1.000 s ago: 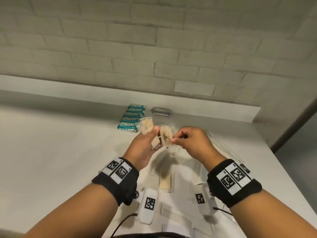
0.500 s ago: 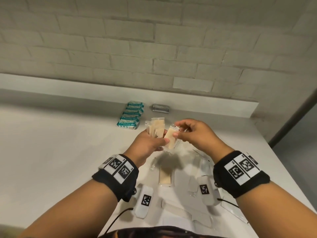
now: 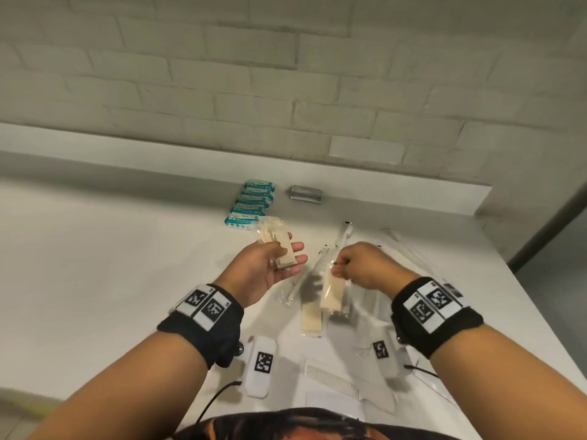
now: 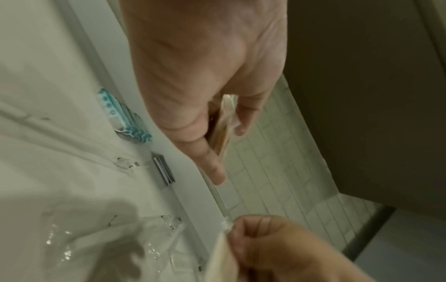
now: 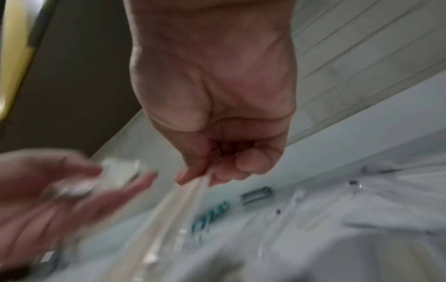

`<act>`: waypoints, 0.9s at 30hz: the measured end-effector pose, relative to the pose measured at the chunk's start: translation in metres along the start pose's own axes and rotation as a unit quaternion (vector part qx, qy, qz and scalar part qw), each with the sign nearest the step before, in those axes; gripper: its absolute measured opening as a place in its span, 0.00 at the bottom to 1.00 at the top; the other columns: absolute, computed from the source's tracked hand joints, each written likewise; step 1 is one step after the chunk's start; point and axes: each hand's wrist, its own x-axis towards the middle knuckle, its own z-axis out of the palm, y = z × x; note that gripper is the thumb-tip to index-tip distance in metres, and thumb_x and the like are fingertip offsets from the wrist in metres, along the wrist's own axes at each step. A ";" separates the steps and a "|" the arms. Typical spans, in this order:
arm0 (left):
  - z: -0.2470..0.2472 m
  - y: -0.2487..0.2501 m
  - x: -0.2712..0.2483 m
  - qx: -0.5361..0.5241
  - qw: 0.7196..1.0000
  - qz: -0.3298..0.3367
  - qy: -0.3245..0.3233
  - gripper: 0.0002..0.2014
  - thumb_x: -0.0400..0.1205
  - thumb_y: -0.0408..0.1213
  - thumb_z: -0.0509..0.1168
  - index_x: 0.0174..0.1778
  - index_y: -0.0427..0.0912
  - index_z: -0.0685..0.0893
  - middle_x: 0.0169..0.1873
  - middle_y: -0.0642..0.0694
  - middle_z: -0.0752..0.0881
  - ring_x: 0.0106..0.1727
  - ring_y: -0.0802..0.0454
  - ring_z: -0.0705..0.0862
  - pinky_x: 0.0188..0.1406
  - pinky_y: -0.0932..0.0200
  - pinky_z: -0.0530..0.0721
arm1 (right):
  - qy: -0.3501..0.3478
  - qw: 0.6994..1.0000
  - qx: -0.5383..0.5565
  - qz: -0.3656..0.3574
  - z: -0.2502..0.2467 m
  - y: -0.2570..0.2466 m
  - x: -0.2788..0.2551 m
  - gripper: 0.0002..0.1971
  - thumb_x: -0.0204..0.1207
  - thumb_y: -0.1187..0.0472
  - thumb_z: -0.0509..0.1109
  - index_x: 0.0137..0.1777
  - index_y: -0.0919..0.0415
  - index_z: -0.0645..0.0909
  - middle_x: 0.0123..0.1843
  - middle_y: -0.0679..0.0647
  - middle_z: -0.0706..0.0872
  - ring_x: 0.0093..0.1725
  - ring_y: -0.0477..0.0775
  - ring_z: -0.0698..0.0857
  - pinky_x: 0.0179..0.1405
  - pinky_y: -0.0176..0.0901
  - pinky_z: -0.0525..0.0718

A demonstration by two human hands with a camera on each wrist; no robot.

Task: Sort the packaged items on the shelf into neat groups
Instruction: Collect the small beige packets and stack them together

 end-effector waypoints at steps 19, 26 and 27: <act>0.006 -0.008 -0.010 0.066 0.993 0.071 -0.068 0.10 0.81 0.26 0.63 0.57 0.34 0.84 0.48 0.41 0.89 0.51 0.48 0.88 0.56 0.57 0.87 | 0.002 0.893 0.444 -0.070 0.014 -0.051 -0.005 0.14 0.73 0.55 0.77 0.50 0.66 0.86 0.41 0.59 0.90 0.38 0.55 0.89 0.33 0.44 0.87; 0.003 -0.009 -0.005 0.045 0.997 0.062 -0.024 0.07 0.82 0.25 0.62 0.50 0.38 0.82 0.44 0.42 0.87 0.49 0.47 0.87 0.54 0.53 0.88 | 0.055 0.881 0.469 -0.036 0.006 -0.032 -0.006 0.04 0.75 0.67 0.74 0.42 0.69 0.85 0.33 0.59 0.85 0.31 0.54 0.87 0.30 0.39 0.88; 0.004 -0.009 -0.005 0.041 0.997 0.067 -0.014 0.06 0.81 0.24 0.63 0.47 0.39 0.81 0.41 0.43 0.86 0.46 0.48 0.87 0.53 0.52 0.89 | 0.062 0.886 0.459 -0.034 0.005 -0.032 -0.007 0.04 0.75 0.68 0.74 0.43 0.71 0.84 0.32 0.59 0.85 0.29 0.54 0.87 0.29 0.40 0.87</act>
